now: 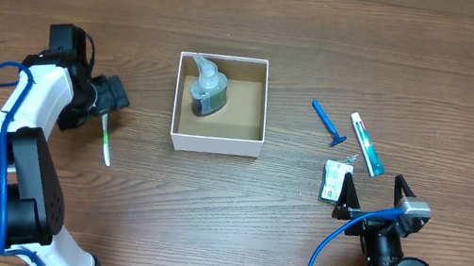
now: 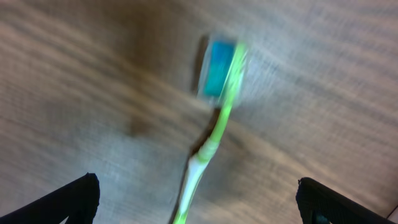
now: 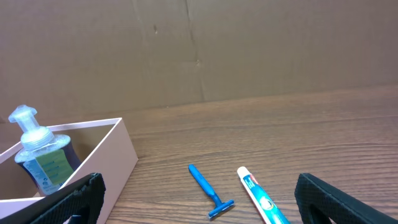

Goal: Pack container
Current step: 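Move left gripper to the green toothbrush and grasp it, then carry the toothbrush into the box and release it beside the bottle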

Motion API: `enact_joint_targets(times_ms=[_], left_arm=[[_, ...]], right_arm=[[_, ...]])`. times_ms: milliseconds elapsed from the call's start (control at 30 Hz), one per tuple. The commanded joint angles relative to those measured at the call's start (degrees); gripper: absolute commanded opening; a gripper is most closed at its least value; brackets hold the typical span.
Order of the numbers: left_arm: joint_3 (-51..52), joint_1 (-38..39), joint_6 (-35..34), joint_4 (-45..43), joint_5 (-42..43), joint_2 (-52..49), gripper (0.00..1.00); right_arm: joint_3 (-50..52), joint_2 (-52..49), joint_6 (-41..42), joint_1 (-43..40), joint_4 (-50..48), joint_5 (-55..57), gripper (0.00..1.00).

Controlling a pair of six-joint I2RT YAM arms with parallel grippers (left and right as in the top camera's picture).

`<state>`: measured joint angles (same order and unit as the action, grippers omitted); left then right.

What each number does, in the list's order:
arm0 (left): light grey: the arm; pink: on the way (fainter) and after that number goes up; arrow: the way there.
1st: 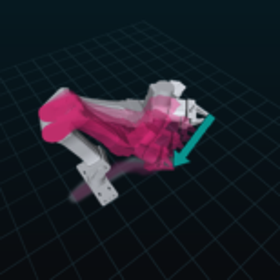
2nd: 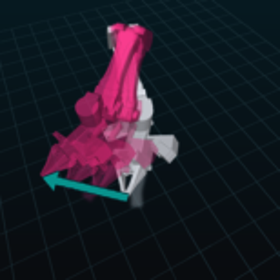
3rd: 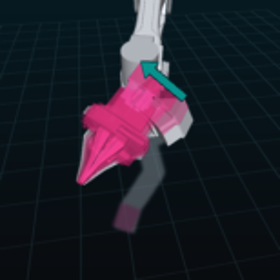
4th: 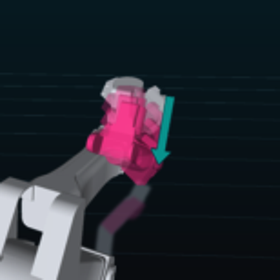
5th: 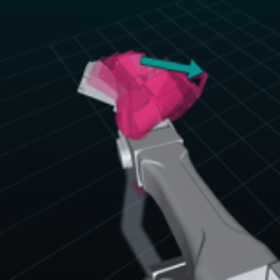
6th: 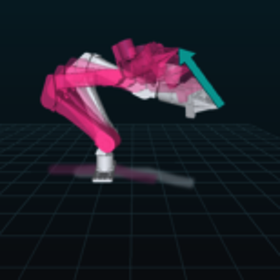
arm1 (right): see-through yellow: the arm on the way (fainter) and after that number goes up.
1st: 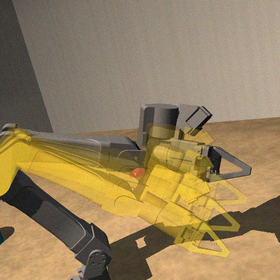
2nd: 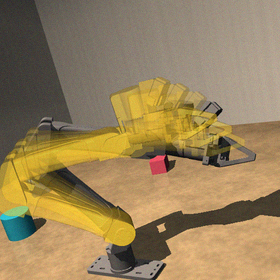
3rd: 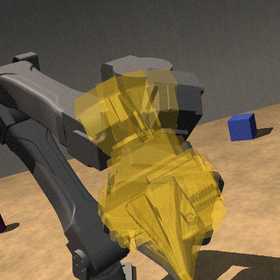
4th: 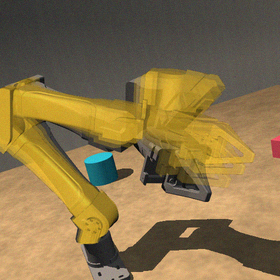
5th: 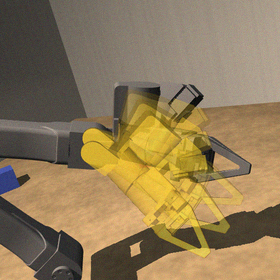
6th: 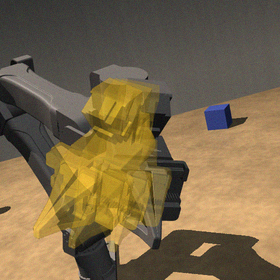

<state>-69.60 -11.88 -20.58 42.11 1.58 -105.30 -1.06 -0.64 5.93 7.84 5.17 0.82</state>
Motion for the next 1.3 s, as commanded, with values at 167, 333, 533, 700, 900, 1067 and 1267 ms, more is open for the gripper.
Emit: enact_joint_targets(times_ms=[167,333,533,700,900,1067,1267], left_arm=[[1.31,0.15,1.95,0.0,1.68,-0.35,1.0],[9.01,1.99,1.99,-7.65,1.33,-0.35,1.0],[8.94,1.68,2.01,-7.74,1.22,-0.28,0.93],[8.96,1.68,2.03,-7.43,1.18,-0.28,0.45],[8.85,1.66,2.62,-7.45,0.76,-0.22,0.23],[5.18,1.62,2.64,-3.87,0.79,0.15,0.04],[-4.28,1.7,3.89,5.51,0.79,0.33,0.04]], right_arm=[[0.59,0.37,-0.39,-0.42,-0.35,-0.11,1.0],[0.59,0.37,-0.39,-0.42,-0.33,-0.11,1.0],[0.59,0.37,-0.39,-0.42,-0.35,-0.11,1.0],[0.57,0.37,-0.39,-0.42,-0.35,-0.11,1.0],[0.57,0.37,-0.39,-0.42,-0.35,-0.11,1.0],[0.59,0.37,-0.39,-0.42,-0.35,-0.11,1.0],[0.59,0.37,-0.39,-0.42,-0.35,-0.11,1.0]])
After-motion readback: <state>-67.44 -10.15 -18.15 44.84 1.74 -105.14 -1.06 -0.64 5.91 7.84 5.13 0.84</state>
